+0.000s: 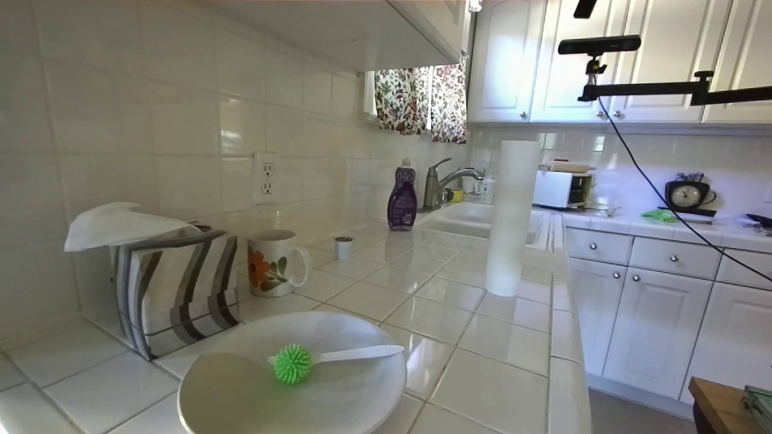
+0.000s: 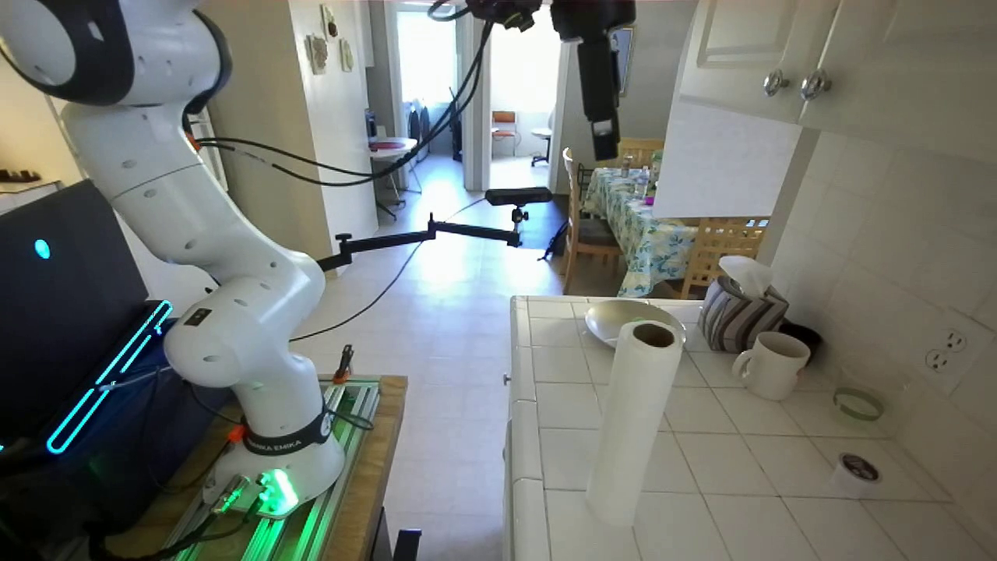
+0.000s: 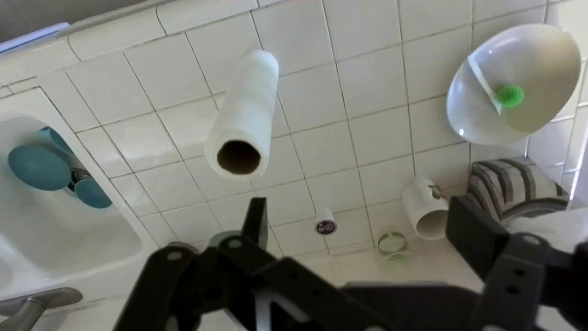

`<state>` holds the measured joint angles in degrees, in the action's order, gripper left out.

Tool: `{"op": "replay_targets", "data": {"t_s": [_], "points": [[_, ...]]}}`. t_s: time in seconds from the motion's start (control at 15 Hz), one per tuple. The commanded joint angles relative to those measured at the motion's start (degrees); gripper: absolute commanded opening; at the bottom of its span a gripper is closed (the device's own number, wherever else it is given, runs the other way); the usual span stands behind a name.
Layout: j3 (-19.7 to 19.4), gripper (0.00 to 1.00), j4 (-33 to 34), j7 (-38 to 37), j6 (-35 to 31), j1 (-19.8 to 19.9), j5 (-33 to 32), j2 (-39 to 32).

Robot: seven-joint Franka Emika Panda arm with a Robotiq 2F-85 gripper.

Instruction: Unroll one piece of paper from the paper roll

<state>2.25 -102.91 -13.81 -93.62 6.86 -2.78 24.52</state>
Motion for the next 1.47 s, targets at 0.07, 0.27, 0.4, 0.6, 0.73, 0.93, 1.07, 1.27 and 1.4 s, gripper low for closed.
{"op": "replay_targets", "data": {"t_s": [0.07, 0.27, 0.4, 0.6, 0.73, 0.93, 1.07, 1.27, 1.4], "points": [[-2.26, 1.0, 11.99, -4.03, -1.12, 0.9, -1.25, -10.36], [-3.68, 1.0, 14.5, -5.68, -1.47, 1.33, -2.51, -14.16], [-4.64, 1.0, 15.28, -6.09, -1.09, 1.41, -3.09, -16.32], [-5.95, 1.0, 15.49, -5.74, 0.28, 1.3, -3.58, -18.75], [-6.29, 1.0, 13.04, -4.67, -1.63, 0.77, -2.5, -17.16], [-6.27, 1.0, 13.05, -4.66, -1.64, 0.59, -2.49, -17.16], [-6.26, 1.0, 13.06, -4.66, -1.64, 0.58, -2.49, -16.98], [-6.26, 1.0, 13.05, -4.66, -1.64, 0.57, -2.49, -16.97], [-6.47, 1.0, 12.89, -4.27, -1.29, 0.63, -1.8, -17.04]]}}
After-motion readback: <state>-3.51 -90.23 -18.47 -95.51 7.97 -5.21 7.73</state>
